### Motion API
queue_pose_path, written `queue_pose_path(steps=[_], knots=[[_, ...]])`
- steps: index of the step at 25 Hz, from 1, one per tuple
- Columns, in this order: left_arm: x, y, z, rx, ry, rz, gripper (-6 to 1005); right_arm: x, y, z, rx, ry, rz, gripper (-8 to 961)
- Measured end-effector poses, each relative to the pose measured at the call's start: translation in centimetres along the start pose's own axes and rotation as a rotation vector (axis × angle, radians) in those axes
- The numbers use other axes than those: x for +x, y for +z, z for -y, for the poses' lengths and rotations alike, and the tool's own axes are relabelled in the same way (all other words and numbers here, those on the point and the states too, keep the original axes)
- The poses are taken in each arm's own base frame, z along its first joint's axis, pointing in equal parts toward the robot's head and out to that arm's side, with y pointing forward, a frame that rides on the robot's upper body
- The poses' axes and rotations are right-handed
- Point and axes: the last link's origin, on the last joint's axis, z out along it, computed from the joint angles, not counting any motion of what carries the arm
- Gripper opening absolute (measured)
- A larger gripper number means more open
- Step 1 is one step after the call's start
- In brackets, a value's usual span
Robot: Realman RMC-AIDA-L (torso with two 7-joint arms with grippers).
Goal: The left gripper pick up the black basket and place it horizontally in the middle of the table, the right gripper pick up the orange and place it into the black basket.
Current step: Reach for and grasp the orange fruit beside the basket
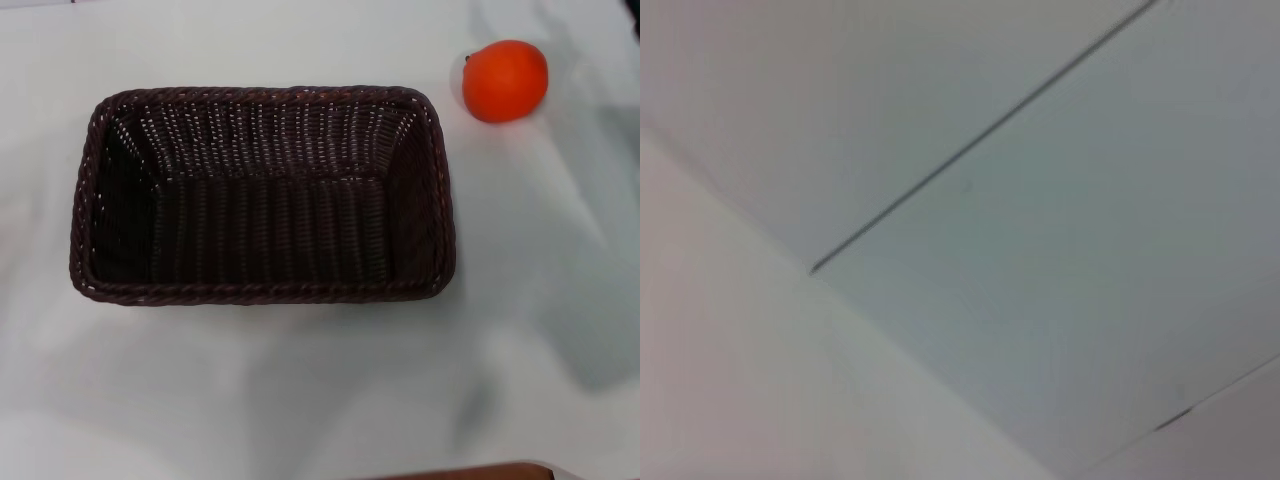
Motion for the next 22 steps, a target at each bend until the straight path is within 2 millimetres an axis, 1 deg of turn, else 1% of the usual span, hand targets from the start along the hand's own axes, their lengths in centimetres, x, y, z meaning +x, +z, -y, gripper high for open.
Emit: queue_pose_path(steps=[1, 2, 3, 6, 8, 11, 17, 22], knots=[[0.0, 0.0, 0.0, 0.0, 0.0, 0.0, 658, -0.5, -0.2, 0.1, -0.002, -0.02, 0.023, 955], [0.3, -0.2, 0.3, -0.039, 0.044, -0.039, 658, -0.8, -0.2, 0.0, -0.009, -0.031, 0.045, 955], [0.4, -0.2, 0.3, -0.053, 0.051, -0.053, 658, -1.3, -0.3, -0.1, -0.022, -0.038, 0.072, 954], [0.6, -0.2, 0.2, -0.126, 0.105, -0.124, 657, -2.6, -0.2, -0.9, -0.08, -0.043, 0.156, 954], [0.4, -0.2, 0.1, -0.17, 0.132, -0.182, 657, -3.3, 0.0, -1.2, -0.103, -0.053, 0.211, 948], [0.2, -0.3, 0.3, -0.192, 0.144, -0.248, 656, -4.1, 0.5, -1.0, -0.093, -0.088, 0.271, 940], [0.2, -0.4, 0.2, -0.211, 0.148, -0.279, 655, -5.1, 1.7, 0.0, -0.048, -0.133, 0.334, 807], [0.2, -0.6, -0.2, -0.236, 0.142, -0.291, 654, -6.0, 2.3, -0.1, -0.068, -0.148, 0.404, 757]])
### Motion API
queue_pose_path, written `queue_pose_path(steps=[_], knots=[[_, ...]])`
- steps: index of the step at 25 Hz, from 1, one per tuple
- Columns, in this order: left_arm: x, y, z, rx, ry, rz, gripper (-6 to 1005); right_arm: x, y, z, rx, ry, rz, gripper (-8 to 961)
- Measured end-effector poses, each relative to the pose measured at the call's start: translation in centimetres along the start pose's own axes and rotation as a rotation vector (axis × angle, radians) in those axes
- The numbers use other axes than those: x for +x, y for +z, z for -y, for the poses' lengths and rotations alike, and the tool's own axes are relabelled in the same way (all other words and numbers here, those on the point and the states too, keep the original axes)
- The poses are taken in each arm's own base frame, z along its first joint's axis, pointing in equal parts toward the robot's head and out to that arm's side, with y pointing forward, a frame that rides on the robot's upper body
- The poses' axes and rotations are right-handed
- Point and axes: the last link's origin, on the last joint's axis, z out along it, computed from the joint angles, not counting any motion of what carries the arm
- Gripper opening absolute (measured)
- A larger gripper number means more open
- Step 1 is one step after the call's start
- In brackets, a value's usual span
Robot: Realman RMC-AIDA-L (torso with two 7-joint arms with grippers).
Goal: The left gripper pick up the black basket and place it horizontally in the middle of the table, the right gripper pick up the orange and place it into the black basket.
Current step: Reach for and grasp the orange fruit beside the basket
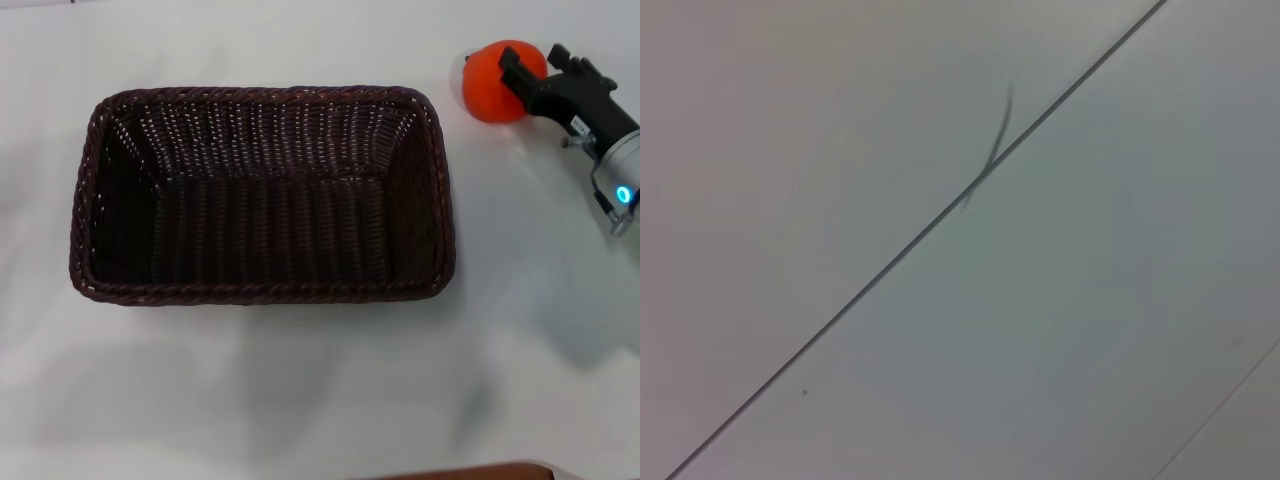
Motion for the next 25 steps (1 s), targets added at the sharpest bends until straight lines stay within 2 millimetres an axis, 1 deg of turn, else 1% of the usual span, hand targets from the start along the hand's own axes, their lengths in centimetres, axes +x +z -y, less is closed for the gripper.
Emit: queue_pose_path(steps=[5, 11, 17, 19, 24, 25], knots=[[0.0, -0.3, 0.0, 0.001, -0.017, -0.029, 652, -0.7, 0.7, -0.1, -0.026, -0.011, 0.072, 757], [0.0, -0.3, 0.1, -0.004, -0.031, -0.042, 647, -1.0, 0.7, 0.3, -0.003, -0.039, 0.094, 758], [0.0, -0.3, 0.1, -0.007, -0.043, -0.056, 643, -0.7, 0.8, 0.7, 0.021, -0.048, 0.081, 583], [0.0, -0.6, 0.2, 0.0, -0.053, -0.074, 642, -0.6, 0.9, 0.8, 0.024, -0.049, 0.076, 382], [0.1, -1.6, 0.4, 0.012, -0.061, -0.116, 641, 0.0, 0.7, 1.1, 0.049, -0.045, 0.03, 266], [0.1, -1.8, 0.4, 0.014, -0.061, -0.122, 641, 0.2, 0.6, 1.1, 0.059, -0.04, 0.008, 258]])
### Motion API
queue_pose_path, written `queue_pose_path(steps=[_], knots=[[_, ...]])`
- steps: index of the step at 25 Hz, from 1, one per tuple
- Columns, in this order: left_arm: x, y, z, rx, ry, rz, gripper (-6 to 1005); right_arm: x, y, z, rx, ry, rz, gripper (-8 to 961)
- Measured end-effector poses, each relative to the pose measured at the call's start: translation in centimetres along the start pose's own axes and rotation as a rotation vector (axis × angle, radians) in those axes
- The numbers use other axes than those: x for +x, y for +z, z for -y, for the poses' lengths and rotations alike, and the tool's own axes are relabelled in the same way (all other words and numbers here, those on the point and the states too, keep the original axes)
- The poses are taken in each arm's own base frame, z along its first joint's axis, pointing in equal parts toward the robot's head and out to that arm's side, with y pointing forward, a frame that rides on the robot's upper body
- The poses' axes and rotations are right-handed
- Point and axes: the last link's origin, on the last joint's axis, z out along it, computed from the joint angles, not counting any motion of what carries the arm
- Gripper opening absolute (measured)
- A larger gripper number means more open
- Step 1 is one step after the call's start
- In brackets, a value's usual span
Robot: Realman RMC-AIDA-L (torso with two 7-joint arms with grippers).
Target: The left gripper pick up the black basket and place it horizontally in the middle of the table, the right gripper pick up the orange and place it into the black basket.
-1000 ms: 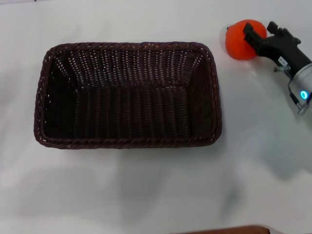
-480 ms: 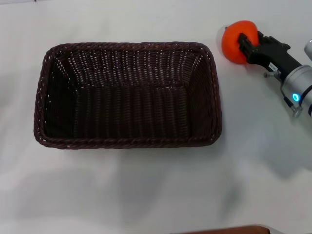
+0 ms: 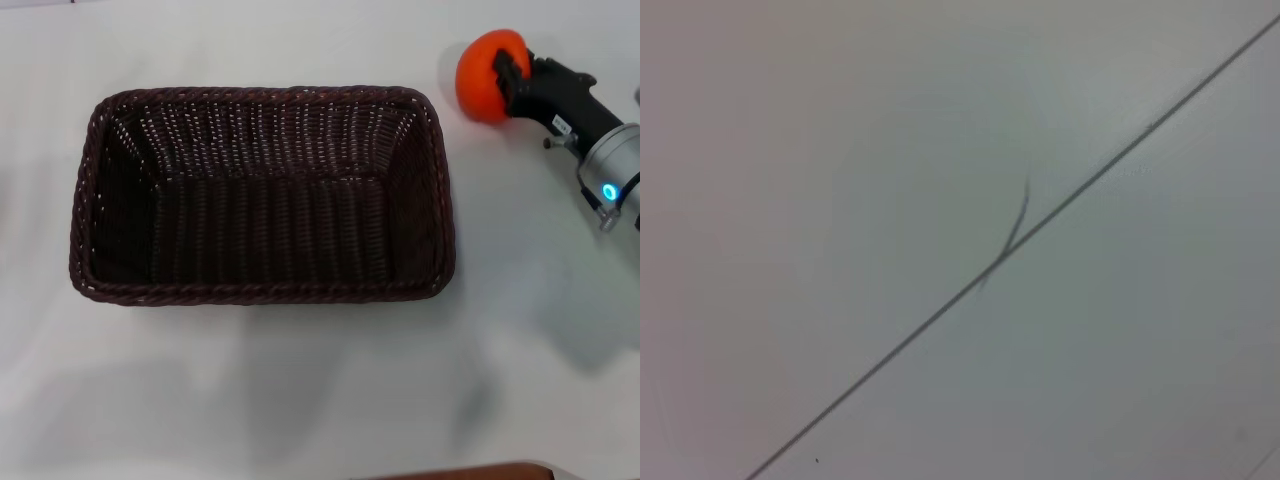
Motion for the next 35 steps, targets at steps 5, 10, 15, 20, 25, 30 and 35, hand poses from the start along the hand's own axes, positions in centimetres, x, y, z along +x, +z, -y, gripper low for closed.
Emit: queue_pose_path(steps=[5, 10, 15, 20, 25, 30, 35], knots=[[0.0, -0.7, -0.2, -0.016, -0.002, -0.03, 642, 2.0, -1.0, 0.4, 0.069, 0.036, -0.15, 218], [0.0, -0.8, -0.3, -0.019, -0.005, -0.035, 642, 3.9, -2.6, 2.6, 0.253, 0.005, -0.297, 197], [-0.3, -0.9, -0.4, -0.029, -0.001, -0.035, 642, 5.2, -4.3, 7.0, 0.591, -0.078, -0.379, 175], [-0.7, -0.9, -0.4, -0.035, 0.018, -0.037, 642, 4.3, -3.6, 10.0, 0.736, -0.131, -0.302, 138], [-1.4, -1.1, -0.6, -0.053, 0.066, -0.051, 643, 3.6, -2.3, 10.9, 0.736, -0.137, -0.231, 179], [-1.8, -1.4, -0.8, -0.071, 0.115, -0.093, 643, 3.9, -1.8, 11.4, 0.761, -0.13, -0.224, 488], [-2.0, -1.7, -0.7, -0.063, 0.171, -0.109, 643, 4.2, -1.7, 10.9, 0.728, -0.113, -0.243, 688]])
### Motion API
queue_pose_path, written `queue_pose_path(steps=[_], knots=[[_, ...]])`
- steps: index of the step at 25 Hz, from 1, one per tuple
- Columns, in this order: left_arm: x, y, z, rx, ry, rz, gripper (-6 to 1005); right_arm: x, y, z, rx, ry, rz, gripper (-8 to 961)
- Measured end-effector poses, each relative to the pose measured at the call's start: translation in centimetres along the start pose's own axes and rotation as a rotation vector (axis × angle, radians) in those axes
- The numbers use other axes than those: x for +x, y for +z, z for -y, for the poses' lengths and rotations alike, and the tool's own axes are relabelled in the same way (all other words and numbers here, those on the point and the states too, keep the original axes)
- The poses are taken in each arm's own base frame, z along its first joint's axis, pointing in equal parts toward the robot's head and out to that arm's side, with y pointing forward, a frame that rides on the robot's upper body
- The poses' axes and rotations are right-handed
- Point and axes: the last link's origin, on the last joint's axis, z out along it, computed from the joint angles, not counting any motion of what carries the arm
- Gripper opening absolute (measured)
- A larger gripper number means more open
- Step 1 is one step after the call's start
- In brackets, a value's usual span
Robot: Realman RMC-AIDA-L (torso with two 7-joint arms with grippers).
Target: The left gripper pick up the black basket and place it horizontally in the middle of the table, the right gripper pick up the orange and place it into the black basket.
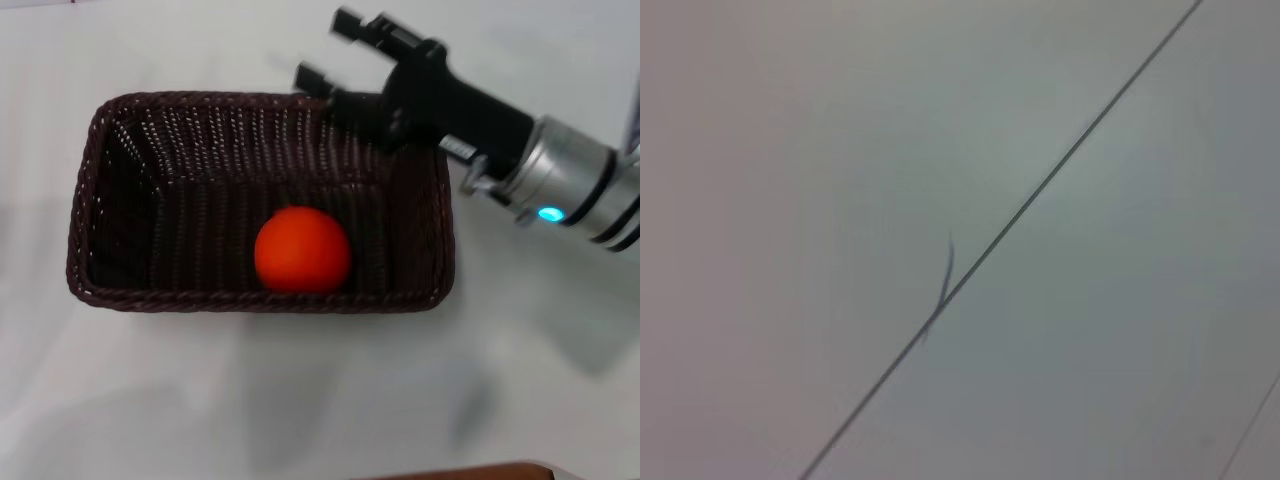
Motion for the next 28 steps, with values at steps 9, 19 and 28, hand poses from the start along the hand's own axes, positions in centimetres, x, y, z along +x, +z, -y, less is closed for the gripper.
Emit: queue_pose_path(steps=[9, 19, 28], knots=[[-1.0, -1.2, 1.4, 0.16, 0.219, -0.112, 642, 0.9, -8.5, -4.4, -0.507, -0.018, -0.162, 877], [-2.5, -2.1, 2.1, 0.268, 0.471, -0.068, 642, 0.9, -12.4, -5.0, -0.694, 0.004, -0.227, 940], [-2.9, -2.8, 1.9, 0.281, 0.452, -0.075, 642, 1.1, -11.2, -5.9, -0.688, -0.004, -0.217, 940]])
